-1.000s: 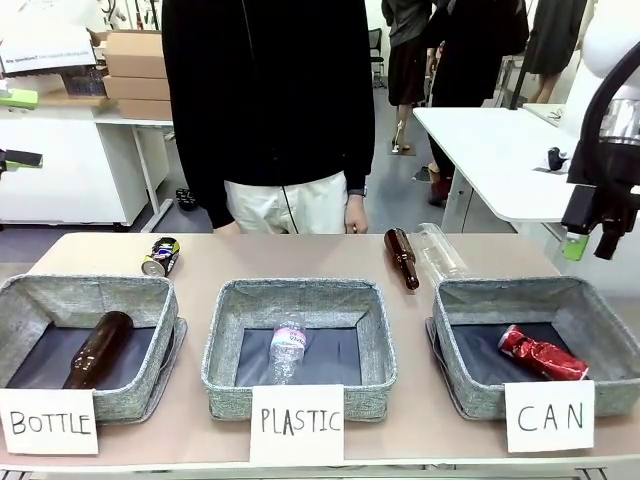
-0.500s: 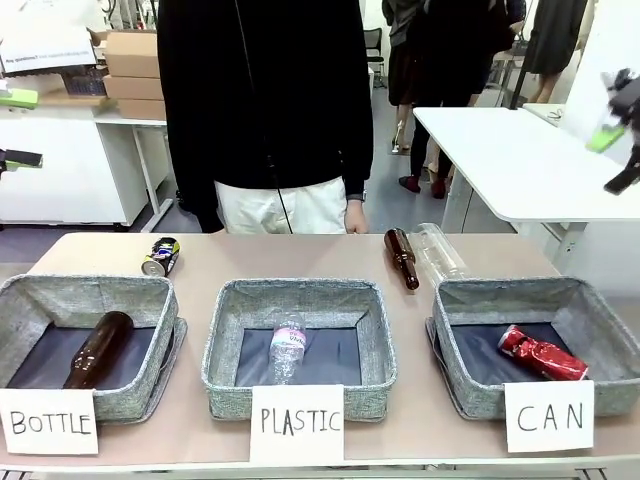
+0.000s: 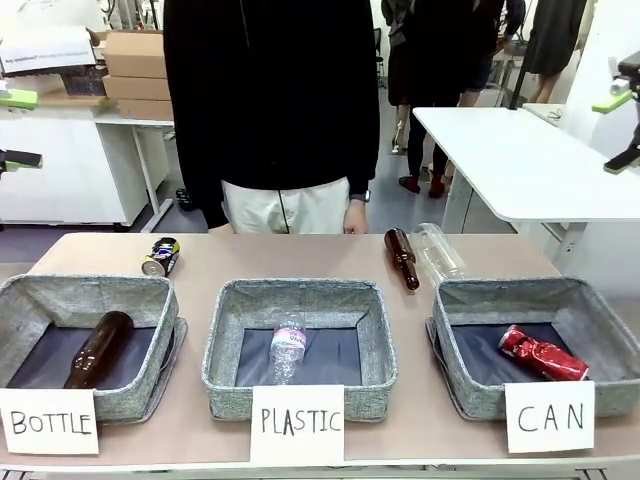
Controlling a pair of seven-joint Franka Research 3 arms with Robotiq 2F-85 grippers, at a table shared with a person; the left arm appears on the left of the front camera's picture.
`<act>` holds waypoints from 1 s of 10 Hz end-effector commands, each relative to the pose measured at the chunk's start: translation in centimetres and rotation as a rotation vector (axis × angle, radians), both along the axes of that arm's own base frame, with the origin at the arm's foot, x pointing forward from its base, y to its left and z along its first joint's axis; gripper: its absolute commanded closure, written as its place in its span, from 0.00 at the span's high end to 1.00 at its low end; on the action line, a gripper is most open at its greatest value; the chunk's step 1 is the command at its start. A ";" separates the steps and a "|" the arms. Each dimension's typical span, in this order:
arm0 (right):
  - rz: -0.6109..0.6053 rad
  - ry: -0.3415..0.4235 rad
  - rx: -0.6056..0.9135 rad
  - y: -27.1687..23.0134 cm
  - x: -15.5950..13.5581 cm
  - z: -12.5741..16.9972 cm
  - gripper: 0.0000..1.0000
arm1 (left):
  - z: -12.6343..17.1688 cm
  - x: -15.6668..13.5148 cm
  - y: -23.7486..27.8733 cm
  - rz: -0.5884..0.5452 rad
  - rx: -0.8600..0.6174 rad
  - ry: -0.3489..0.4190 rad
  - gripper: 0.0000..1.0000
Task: Sort the can waste into the basket.
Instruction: Pick up the can waste from the table and place it in the right Fabric basket.
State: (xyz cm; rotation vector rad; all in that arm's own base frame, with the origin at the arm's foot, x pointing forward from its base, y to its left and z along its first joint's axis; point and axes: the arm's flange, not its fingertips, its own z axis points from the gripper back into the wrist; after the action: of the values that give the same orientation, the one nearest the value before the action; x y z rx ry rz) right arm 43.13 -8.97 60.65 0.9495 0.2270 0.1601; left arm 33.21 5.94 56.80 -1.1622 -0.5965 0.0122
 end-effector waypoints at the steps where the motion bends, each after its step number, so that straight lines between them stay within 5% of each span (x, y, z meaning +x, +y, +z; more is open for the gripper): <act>1: 0.000 -0.039 -0.024 0.0 -0.4 -0.3 1.00 | -0.1 0.1 -0.1 -0.007 -0.019 -0.030 1.00; 10: 0.000 -0.039 -0.024 0.0 -0.4 -0.3 1.00 | -0.1 0.1 -0.1 -0.007 -0.019 -0.030 1.00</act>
State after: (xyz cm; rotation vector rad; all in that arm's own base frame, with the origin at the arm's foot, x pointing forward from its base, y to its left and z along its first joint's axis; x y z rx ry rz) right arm 42.95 -9.05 60.80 0.9266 0.2152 0.1652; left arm 33.21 5.94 56.80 -1.1623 -0.5965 0.0121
